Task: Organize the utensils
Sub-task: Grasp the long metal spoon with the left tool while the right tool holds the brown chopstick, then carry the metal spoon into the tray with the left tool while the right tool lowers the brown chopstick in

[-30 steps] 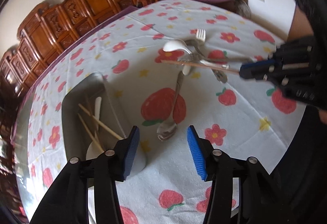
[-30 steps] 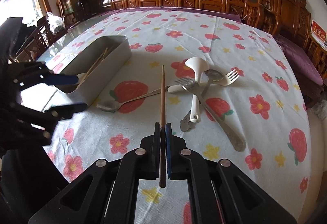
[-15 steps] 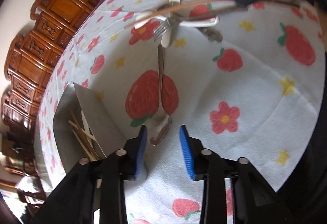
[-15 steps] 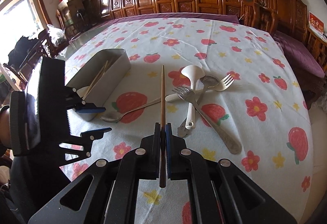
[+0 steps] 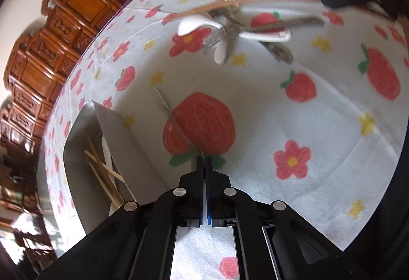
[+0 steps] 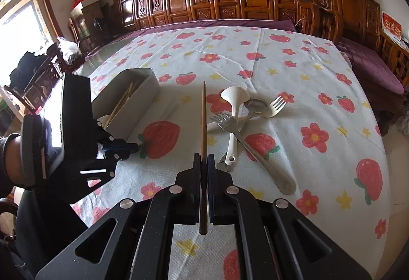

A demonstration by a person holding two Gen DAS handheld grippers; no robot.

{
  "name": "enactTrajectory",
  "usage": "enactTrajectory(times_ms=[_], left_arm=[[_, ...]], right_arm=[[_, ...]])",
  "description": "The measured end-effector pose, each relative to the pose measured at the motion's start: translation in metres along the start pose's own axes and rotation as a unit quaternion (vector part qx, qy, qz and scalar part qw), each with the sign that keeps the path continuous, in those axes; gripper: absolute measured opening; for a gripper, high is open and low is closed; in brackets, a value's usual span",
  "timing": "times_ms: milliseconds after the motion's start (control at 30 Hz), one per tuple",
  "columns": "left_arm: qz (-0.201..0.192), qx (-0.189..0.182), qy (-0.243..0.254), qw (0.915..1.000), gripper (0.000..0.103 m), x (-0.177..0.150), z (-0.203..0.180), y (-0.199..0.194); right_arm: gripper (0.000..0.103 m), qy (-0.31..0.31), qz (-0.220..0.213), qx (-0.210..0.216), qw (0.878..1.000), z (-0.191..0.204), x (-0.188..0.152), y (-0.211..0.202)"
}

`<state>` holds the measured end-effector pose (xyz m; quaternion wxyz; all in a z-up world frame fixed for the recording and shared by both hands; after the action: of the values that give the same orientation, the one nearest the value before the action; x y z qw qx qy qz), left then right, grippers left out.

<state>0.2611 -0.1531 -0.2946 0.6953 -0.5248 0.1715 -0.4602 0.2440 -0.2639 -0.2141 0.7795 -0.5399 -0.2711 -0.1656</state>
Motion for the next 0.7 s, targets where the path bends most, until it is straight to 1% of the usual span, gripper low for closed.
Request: enactTrajectory(times_ms=[100, 333, 533, 700], left_arm=[[-0.019, -0.019, -0.033, 0.9991, 0.0, 0.003, 0.008, -0.008], [-0.061, -0.037, -0.099, 0.9925, 0.0, 0.006, 0.024, -0.028], [-0.092, -0.042, -0.133, 0.9859, 0.0, 0.006, 0.034, -0.045], [-0.11, -0.042, -0.153, 0.9812, 0.0, 0.002, 0.043, -0.06]], right_arm=[[0.006, 0.0, 0.001, -0.001, 1.0, 0.0, -0.001, 0.0], [0.006, -0.003, 0.003, -0.001, 1.0, 0.001, -0.003, 0.002], [0.006, -0.008, 0.001, -0.003, 1.0, 0.005, -0.003, 0.003], [0.006, -0.011, -0.001, -0.003, 1.0, 0.011, -0.003, 0.003]])
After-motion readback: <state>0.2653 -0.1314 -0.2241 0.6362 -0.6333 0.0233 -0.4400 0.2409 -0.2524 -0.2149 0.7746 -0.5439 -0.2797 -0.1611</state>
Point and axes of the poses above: each gripper's, at about its wrist camera, not at the fingertips, and y roughly the way its jaws point, z to its left, x to its top, the point moved 7 cm from there along y, roughly the way its jaws point, and after that the axes turned 8 degrees about y, right-handed, at the moved point
